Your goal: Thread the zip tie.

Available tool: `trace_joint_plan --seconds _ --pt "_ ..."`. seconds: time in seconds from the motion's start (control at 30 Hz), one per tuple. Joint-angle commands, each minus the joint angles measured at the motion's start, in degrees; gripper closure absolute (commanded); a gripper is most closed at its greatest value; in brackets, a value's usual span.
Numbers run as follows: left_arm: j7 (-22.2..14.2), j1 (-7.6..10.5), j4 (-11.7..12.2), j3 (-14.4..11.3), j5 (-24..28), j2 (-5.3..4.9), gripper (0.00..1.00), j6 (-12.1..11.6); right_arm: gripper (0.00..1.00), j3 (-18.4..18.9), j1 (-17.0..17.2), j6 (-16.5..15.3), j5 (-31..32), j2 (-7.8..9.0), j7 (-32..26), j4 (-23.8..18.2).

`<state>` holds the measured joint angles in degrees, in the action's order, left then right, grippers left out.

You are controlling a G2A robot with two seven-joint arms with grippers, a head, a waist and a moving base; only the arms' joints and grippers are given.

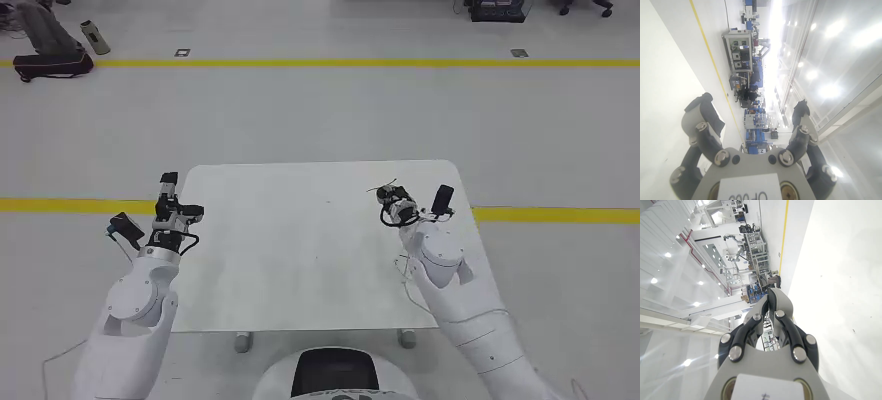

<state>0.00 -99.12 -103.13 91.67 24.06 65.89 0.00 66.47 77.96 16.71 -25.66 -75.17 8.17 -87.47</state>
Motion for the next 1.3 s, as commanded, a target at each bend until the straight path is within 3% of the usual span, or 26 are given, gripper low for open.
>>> trace_joint_plan --seconds 0.0,0.2,0.37,0.63,1.03,1.1,1.2,1.27 --pt "0.0 0.0 0.0 0.0 0.0 0.0 0.0 0.0 1.0 0.0 0.0 0.0 0.0 0.0 0.0 0.0" --pt "0.0 0.0 0.0 0.0 0.0 0.0 0.0 0.0 1.0 0.3 0.3 -0.3 -0.9 -0.13 0.0 -0.2" --pt "0.0 0.0 0.0 0.0 0.0 0.0 0.0 0.0 1.0 1.0 0.2 2.5 -6.1 -0.84 3.1 -1.1" --pt "0.0 0.0 0.0 0.0 0.0 0.0 0.0 0.0 1.0 0.2 -0.8 2.8 -13.5 -1.41 9.1 -2.0" --pt "-0.1 0.07 0.0 -0.1 -0.2 0.0 0.0 -0.1 1.0 0.3 -0.8 2.8 -13.6 -1.38 9.3 -2.1" --pt "-1.8 0.49 -0.2 -0.7 -3.1 -0.07 0.0 -1.6 1.0 0.3 -0.8 2.8 -13.6 -1.38 9.3 -2.1" --pt "-4.8 0.79 0.4 -1.5 -9.4 -0.28 0.0 -5.8 1.0 0.3 -0.6 2.4 -13.4 -1.38 8.9 -2.0" --pt "-7.0 1.16 1.2 -2.0 -15.0 -0.48 0.0 -10.4 1.0 0.3 -0.4 2.1 -12.6 -1.42 8.6 -1.8"
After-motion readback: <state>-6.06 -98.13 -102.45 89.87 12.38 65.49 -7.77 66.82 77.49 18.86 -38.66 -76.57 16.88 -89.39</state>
